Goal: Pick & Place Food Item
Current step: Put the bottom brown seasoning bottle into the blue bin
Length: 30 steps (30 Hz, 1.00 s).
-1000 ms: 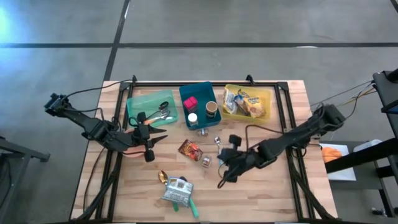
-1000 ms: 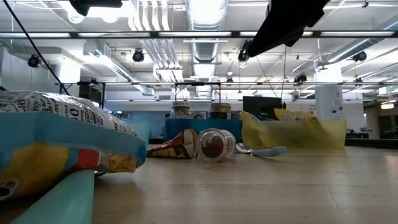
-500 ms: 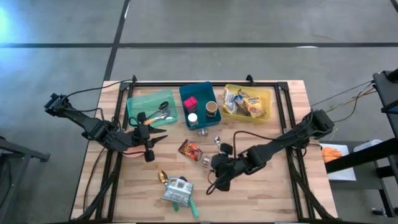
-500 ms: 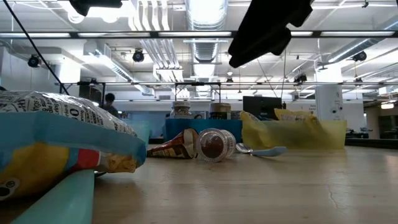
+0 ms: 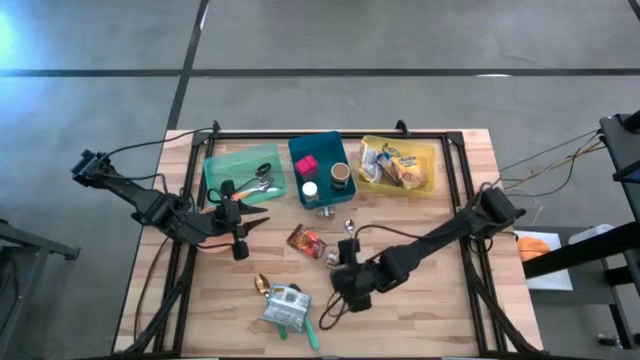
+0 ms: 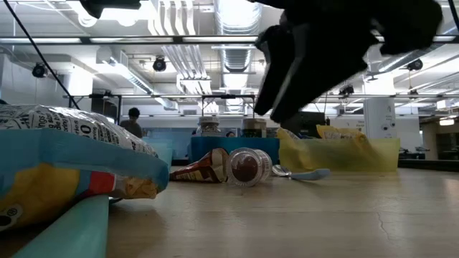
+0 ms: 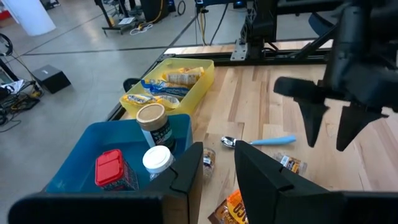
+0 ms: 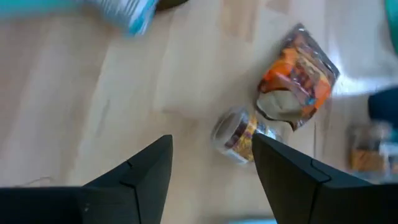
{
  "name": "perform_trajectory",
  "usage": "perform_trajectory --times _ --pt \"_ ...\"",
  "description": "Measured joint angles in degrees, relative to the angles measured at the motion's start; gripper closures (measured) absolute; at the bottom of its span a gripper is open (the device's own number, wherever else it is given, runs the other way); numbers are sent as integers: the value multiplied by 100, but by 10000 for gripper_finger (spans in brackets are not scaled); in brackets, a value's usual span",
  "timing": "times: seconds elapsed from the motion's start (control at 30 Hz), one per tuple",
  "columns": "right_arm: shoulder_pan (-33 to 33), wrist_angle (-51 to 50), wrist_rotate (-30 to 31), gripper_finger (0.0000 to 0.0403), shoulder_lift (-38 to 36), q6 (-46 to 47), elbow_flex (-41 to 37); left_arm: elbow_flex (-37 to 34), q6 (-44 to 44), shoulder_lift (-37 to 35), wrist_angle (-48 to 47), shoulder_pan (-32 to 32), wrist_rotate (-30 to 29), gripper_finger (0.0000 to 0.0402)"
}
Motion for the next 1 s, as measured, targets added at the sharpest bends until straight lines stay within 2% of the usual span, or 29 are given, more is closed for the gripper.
perform_trajectory --times 0.13,0.27,0.37,0.6,0.7,0.8,0.9,1.0 --pt "39 -386 180 181 347 -1056 446 0 -2 0 -5 0 1 308" --pt "41 -843 938 181 702 -1596 1062 0 -11 0 -5 0 -1 308" --pt "32 -1136 1258 181 958 -1948 1511 0 -11 0 -5 0 -1 308" --pt "74 -1780 1389 181 1513 -2622 2306 0 -11 0 -8 0 -1 308" --pt "76 -1936 1502 181 1649 -2374 2526 0 -9 -2 -8 0 -1 308" --pt "72 -1940 1526 181 1694 -1629 2711 0 -9 -2 -14 0 0 308" --pt "54 -1947 1389 181 1658 -599 2822 0 -9 -2 -14 -2 -1 308" --pt "7 -2015 1237 181 1616 927 2914 0 -7 -2 -14 -1 -1 308"
